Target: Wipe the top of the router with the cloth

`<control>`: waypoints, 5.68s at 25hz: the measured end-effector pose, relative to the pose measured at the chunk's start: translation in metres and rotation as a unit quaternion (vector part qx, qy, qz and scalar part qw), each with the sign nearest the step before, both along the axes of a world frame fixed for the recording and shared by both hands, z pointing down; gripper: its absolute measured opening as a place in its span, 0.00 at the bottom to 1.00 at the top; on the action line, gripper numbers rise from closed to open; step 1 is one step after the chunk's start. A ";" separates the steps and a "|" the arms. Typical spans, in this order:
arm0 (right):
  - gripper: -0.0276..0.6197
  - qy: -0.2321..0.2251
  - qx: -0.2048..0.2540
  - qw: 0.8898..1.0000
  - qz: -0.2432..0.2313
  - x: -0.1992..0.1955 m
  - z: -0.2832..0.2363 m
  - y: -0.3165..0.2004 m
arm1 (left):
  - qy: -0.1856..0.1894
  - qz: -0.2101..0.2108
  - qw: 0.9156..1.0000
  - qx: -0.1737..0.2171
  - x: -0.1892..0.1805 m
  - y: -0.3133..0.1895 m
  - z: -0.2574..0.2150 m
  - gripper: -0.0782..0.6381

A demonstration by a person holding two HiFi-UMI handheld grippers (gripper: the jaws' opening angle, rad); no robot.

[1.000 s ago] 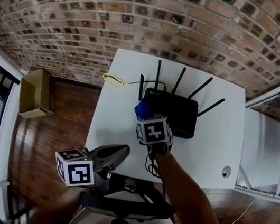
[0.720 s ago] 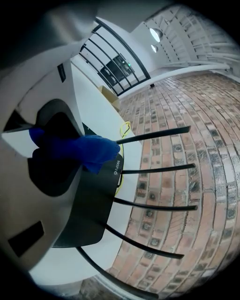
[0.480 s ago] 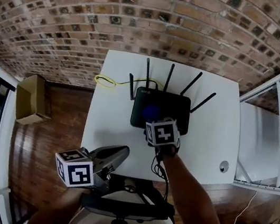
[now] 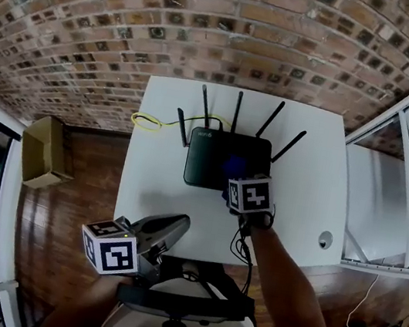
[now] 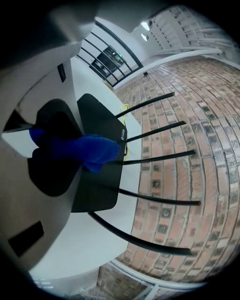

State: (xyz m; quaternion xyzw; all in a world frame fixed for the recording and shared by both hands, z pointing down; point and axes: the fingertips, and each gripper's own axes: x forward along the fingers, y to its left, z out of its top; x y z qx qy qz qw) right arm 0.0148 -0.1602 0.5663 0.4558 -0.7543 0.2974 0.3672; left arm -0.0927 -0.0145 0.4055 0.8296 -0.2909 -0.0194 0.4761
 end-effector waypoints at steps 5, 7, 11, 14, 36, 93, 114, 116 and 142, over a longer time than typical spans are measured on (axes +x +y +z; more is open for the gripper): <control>0.21 0.011 0.014 1.000 0.010 0.028 -0.001 0.001 | 0.005 0.007 1.000 0.005 0.013 0.000 -0.004 0.12; 0.21 0.012 0.017 1.000 0.014 0.039 -0.001 0.001 | 0.005 0.009 1.000 0.005 0.018 -0.001 -0.005 0.12; 0.21 0.015 0.025 0.999 0.019 0.059 -0.001 0.001 | 0.005 0.010 1.000 0.005 0.026 -0.003 -0.006 0.12; 0.21 0.019 0.030 0.999 0.022 0.072 -0.002 0.001 | 0.003 0.010 1.000 0.004 0.031 -0.005 -0.007 0.12; 0.21 0.057 -0.003 0.998 0.032 0.188 0.012 -0.006 | -0.018 -0.002 1.000 -0.001 0.080 -0.024 -0.008 0.12; 0.21 0.136 0.038 0.973 -0.185 0.101 0.030 0.067 | -0.004 0.017 1.000 -0.019 0.016 -0.017 0.012 0.12; 0.21 0.016 0.094 0.961 -0.259 -0.089 -0.011 0.089 | -0.001 0.014 1.000 -0.023 -0.036 -0.019 0.015 0.12; 0.21 0.013 0.088 0.955 -0.282 -0.114 -0.006 0.094 | -0.003 0.010 1.000 -0.023 -0.044 -0.018 0.015 0.12; 0.21 -0.004 -0.024 1.000 -0.006 -0.025 0.037 0.060 | -0.015 0.010 0.999 -0.027 -0.029 -0.010 0.019 0.12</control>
